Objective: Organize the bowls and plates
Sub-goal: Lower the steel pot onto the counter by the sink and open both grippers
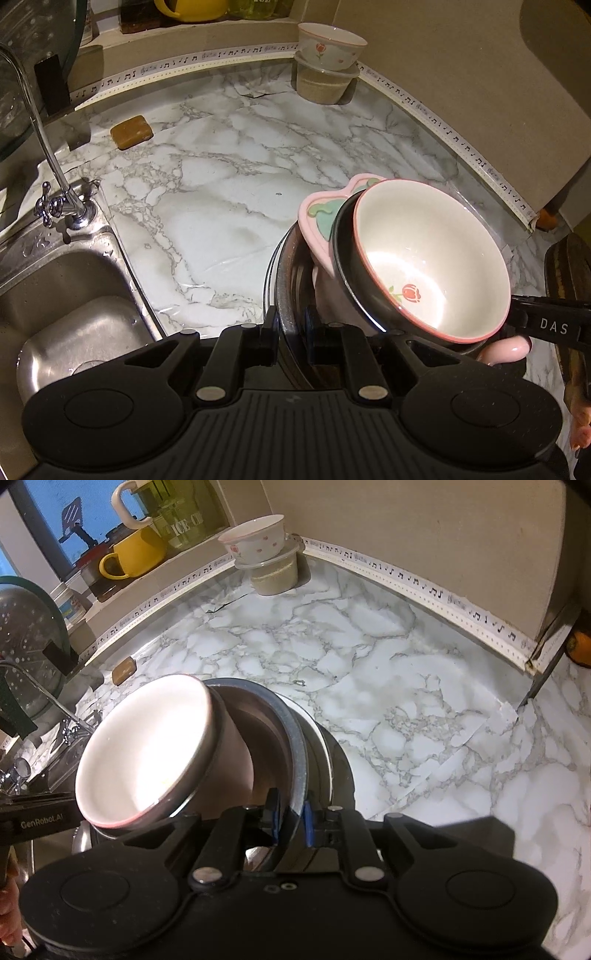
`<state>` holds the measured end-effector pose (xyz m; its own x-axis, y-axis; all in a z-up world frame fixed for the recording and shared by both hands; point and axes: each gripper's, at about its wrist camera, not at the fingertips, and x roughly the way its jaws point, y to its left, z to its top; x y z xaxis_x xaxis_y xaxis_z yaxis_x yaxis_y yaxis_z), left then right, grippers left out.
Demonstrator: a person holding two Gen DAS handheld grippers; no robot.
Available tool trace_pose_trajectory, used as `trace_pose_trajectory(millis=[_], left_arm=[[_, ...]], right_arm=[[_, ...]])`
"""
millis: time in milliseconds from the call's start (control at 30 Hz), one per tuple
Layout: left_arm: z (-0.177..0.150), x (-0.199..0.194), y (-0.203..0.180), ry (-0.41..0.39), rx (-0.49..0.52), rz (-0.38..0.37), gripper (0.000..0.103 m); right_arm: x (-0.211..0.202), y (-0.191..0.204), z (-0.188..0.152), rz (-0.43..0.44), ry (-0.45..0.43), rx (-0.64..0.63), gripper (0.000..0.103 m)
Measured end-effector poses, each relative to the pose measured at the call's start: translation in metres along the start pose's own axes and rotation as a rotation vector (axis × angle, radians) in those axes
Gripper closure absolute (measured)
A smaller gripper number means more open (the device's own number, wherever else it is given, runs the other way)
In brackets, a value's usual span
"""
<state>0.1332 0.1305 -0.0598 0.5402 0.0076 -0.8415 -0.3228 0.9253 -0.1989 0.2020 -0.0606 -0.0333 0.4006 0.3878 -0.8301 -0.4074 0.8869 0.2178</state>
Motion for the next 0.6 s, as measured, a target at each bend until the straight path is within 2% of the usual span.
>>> trace_pose_trajectory(millis=[133,200,233,333,400,600], left_arm=[[0.001,0.0,0.0,0.008,0.002,0.0,0.089],[0.0,-0.002,0.0,0.005,0.006,-0.006,0.087],[0.0,-0.003,0.0,0.0,0.008,-0.005,0.087],[-0.001,-0.01,-0.001,-0.018,0.021,-0.004,0.086],[-0.001,-0.014,-0.002,-0.026,0.026,-0.009,0.081],[-0.004,-0.036,-0.008,-0.082,0.071,-0.013,0.08]], right_arm=[[0.0,0.003,0.0,-0.001,0.004,-0.012,0.079],[-0.002,0.003,0.0,-0.011,-0.003,-0.012,0.07],[-0.003,0.002,0.0,-0.01,-0.008,-0.011,0.069],[-0.009,-0.001,0.0,-0.012,-0.02,-0.006,0.068],[-0.015,-0.001,-0.001,-0.015,-0.037,-0.006,0.068],[-0.043,0.005,-0.006,-0.016,-0.109,-0.039,0.064]])
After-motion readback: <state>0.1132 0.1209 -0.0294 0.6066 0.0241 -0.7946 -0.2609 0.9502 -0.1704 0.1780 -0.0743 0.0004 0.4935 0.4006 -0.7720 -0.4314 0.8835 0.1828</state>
